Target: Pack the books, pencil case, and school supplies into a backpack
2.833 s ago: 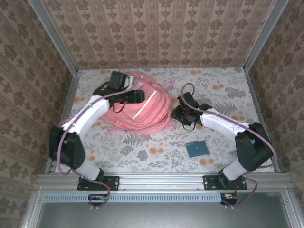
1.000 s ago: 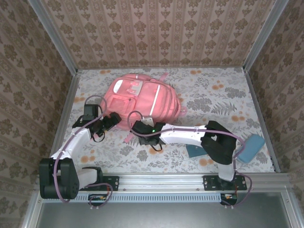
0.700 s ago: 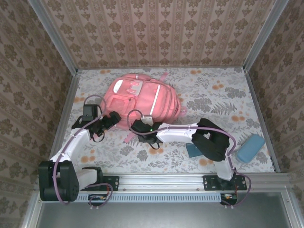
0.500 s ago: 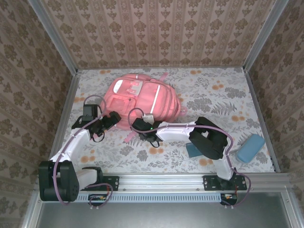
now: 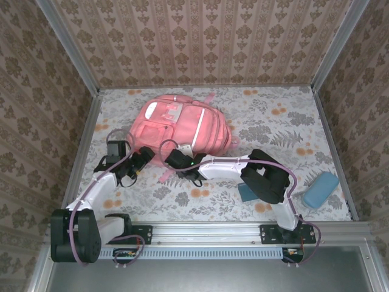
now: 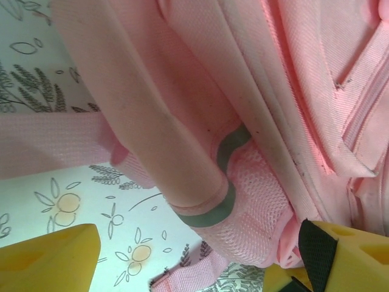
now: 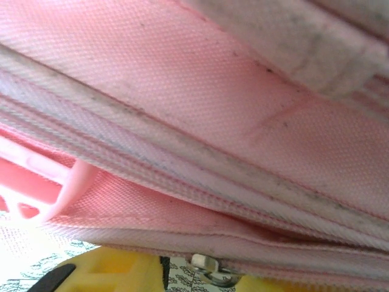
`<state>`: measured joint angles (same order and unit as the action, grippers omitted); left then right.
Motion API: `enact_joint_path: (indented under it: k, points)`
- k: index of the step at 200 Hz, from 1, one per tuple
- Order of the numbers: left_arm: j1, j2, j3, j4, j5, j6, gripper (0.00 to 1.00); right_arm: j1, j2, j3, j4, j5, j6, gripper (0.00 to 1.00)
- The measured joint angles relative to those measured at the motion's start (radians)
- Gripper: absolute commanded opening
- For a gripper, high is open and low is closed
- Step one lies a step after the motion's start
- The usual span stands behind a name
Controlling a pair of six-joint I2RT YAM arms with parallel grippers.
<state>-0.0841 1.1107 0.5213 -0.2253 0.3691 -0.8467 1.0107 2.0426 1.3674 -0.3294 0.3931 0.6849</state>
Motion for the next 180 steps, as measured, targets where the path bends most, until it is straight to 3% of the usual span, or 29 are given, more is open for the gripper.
enact_joint_path:
  k: [87,180]
  points:
    - [-0.049,0.005,-0.1,0.16,0.051,-0.141,0.61,0.008,-0.002,-0.034,0.08,0.004,-0.089,0.06]
    - [-0.087,0.115,-0.108,0.303,0.016,-0.18,0.38,0.01,-0.117,-0.146,0.141,-0.013,-0.069,0.0]
